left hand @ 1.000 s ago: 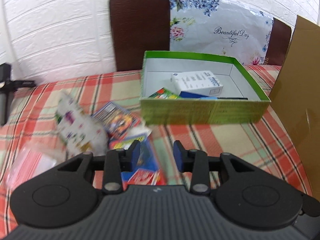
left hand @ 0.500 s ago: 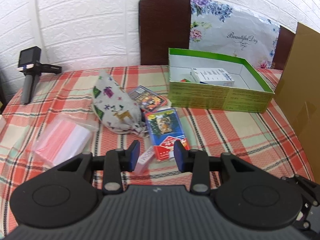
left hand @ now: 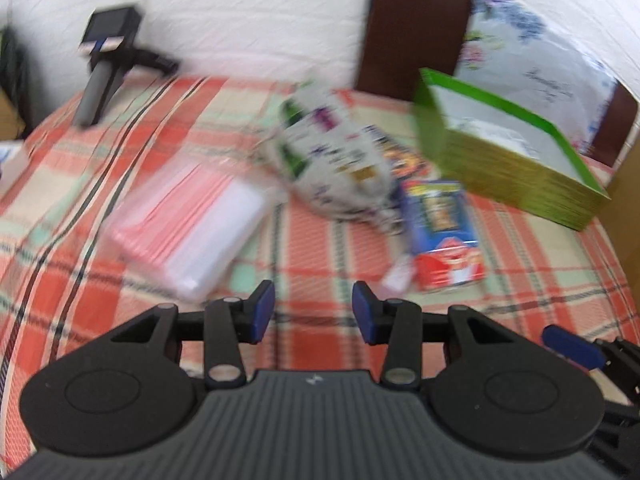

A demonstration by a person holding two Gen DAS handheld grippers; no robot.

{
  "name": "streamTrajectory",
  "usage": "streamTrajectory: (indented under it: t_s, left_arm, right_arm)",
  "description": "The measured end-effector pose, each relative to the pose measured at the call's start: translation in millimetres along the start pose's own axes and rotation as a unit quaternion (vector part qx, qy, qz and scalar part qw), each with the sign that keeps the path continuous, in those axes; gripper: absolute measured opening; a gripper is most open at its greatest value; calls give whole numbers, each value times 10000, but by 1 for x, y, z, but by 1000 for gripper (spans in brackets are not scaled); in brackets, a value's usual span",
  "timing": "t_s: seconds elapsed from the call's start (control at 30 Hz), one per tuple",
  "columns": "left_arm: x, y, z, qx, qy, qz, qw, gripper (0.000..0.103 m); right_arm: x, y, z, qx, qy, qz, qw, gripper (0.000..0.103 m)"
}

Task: Organize objects
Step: 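Grasp the red-and-blue card box with the left gripper and lift it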

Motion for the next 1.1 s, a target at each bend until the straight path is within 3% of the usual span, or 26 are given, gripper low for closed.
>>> streamTrajectory:
  t_s: [0.2, 0.27, 0.33, 0.37, 0.47, 0.7, 0.77, 0.87, 1.1]
  left_arm:
    - [-7, 12, -9, 178, -138, -78, 9997, 45]
    - [-9, 14, -10, 180, -124, -104, 9997, 45]
    - [-10, 15, -11, 204, -125, -136, 9996, 45]
    - [-11, 16, -10, 237, -126, -150, 9995, 45]
    - [-14, 15, -2, 358, -52, -162, 9992, 45]
    - [-8, 15, 56, 1056, 452, -479, 9922, 46]
    - [0, 17, 74, 1106, 576, -613, 9903, 62]
    - [8, 16, 93, 1015, 809, -635, 9895, 66]
    - [22, 19, 117, 1446, 627, -1015, 9823, 73]
  right_arm:
    - [-29, 35, -8, 77, -273, -71, 9996, 67]
    - [-43, 52, -12, 118, -394, -15, 9992, 81]
    - [-53, 71, -13, 238, -464, 0, 9986, 79]
    - [-55, 81, -12, 299, -486, -57, 9984, 67]
    - [-53, 91, -9, 120, -426, -120, 9989, 62]
    - [-16, 53, -5, -57, -340, -201, 9992, 61]
    - [-3, 43, -5, -91, -320, -241, 9992, 62]
    - [8, 31, 1, -172, -171, -258, 9994, 62]
    - [21, 18, 22, -640, 590, -251, 9959, 62]
Point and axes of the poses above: each gripper's, at about its wrist camera, not at the fingertips, and y roughly the way its jaws point, z to its right, x to its underside, the point moved 10 cm from there along y, roughly the way its jaws point, and after that the axes turned 12 degrees about -z, right-handed, at the moved point
